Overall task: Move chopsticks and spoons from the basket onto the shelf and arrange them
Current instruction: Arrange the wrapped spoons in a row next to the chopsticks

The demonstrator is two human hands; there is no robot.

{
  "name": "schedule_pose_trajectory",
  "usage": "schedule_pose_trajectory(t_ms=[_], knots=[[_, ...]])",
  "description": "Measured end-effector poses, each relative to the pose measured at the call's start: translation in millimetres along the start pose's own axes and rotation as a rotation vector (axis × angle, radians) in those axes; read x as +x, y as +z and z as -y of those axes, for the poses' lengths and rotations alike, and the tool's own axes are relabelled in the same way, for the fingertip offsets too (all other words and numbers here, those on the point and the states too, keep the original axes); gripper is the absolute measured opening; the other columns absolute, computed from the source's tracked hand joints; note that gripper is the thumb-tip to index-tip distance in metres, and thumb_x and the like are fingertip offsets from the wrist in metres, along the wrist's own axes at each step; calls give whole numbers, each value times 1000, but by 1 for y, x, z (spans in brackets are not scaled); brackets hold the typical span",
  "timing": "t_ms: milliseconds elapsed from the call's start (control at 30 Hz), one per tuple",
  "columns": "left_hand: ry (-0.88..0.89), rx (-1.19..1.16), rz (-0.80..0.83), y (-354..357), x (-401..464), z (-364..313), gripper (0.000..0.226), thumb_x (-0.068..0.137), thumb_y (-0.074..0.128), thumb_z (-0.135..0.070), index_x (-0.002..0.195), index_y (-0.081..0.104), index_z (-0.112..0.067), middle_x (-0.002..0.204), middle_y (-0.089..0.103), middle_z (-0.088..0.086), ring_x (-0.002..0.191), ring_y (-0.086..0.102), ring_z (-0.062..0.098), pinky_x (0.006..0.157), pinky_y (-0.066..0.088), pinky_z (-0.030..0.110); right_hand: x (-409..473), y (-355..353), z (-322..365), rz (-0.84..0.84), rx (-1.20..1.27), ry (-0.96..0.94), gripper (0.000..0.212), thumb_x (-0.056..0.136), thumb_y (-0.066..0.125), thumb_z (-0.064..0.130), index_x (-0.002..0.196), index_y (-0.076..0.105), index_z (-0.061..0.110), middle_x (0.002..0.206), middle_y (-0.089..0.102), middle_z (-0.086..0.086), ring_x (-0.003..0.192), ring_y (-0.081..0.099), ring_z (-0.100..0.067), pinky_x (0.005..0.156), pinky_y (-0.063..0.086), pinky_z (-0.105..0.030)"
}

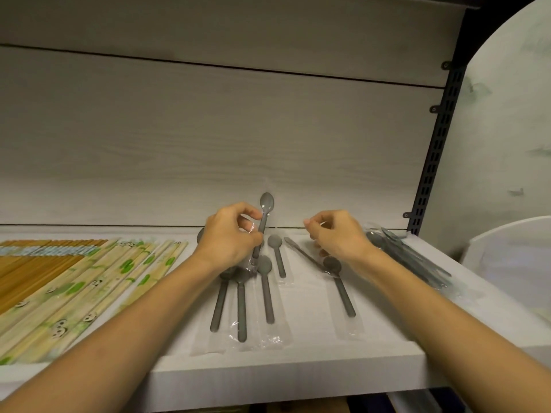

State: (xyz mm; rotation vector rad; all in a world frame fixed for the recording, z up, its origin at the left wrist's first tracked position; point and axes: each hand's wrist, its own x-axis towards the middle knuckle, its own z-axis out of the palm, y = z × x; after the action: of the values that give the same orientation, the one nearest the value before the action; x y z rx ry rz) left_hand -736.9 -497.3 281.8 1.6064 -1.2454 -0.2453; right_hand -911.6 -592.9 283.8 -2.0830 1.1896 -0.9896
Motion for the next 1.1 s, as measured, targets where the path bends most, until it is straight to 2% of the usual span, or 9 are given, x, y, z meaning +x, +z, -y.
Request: schedule_pose_trajectory(t_ms=[133, 233, 400, 533, 633, 767, 933, 1000, 1100], knots=[[16, 1, 0, -1, -1, 0, 27, 75, 72, -6, 91, 67, -27, 74, 60, -8, 63, 56, 16, 68, 52, 30, -7, -10, -7, 186, -151, -130, 11, 87, 64, 16, 83, 70, 24, 77, 66, 9, 72, 62, -11, 72, 51, -26], [26, 18, -3, -1, -2, 0, 27, 75, 72, -5, 92, 67, -25, 74, 61, -8, 61, 55, 14, 67, 51, 28, -13, -7, -8, 328, -298, -251, 8, 85, 70, 24, 91, 75, 22, 99, 65, 11, 97, 58, -8, 88, 44, -23], [46, 29, 20, 1, -4, -2, 27, 75, 72, -4, 92, 66, -24, 72, 58, -9, 57, 52, 10, 61, 46, 22, -14, 0, -13, 336, -380, -276, 23, 93, 58, 33, 103, 75, 21, 104, 67, 9, 104, 57, -10, 99, 43, -31], [44, 29, 23, 2, -4, -1, 26, 75, 73, -5, 92, 66, -24, 72, 59, -9, 59, 54, 10, 62, 46, 22, -15, 1, -10, 347, -273, -197, 35, 101, 43, 23, 132, 59, 23, 121, 64, 13, 112, 51, -1, 101, 35, -17], [30, 4, 38, 1, -4, 0, 25, 75, 74, -6, 92, 67, -23, 74, 59, -7, 60, 55, 14, 61, 46, 23, -14, 0, -12, 354, -238, -184, 35, 98, 41, 13, 127, 59, 23, 127, 58, 16, 124, 48, -6, 105, 34, -21], [32, -23, 50, -1, -6, 2, 23, 76, 75, -7, 92, 67, -22, 74, 60, -5, 61, 55, 11, 61, 46, 21, -15, -4, -14, 346, -262, -180, 37, 94, 40, 4, 123, 55, 21, 121, 54, 15, 113, 48, -7, 91, 33, -18], [-24, -127, 102, -6, -9, 3, 18, 79, 76, -9, 82, 68, -25, 81, 66, -1, 69, 60, 13, 72, 50, 26, -19, -29, -12, 37, -301, -159, 17, 89, 54, 9, 92, 63, 23, 93, 68, 2, 88, 60, -17, 75, 44, -25], [-55, -168, 112, -8, -12, 3, 17, 78, 76, -9, 79, 70, -25, 81, 70, -3, 75, 64, 14, 79, 52, 28, -33, -42, -11, 7, -366, -121, 4, 88, 61, 22, 86, 65, 21, 81, 66, 4, 77, 61, -18, 67, 48, -28], [-84, -160, 169, -13, -19, 2, 13, 79, 75, -6, 80, 73, -19, 83, 73, 3, 75, 66, 17, 80, 54, 32, -60, -52, -12, 157, -523, 2, 29, 78, 66, 55, 92, 63, 30, 86, 63, 8, 82, 61, -15, 70, 48, -30]])
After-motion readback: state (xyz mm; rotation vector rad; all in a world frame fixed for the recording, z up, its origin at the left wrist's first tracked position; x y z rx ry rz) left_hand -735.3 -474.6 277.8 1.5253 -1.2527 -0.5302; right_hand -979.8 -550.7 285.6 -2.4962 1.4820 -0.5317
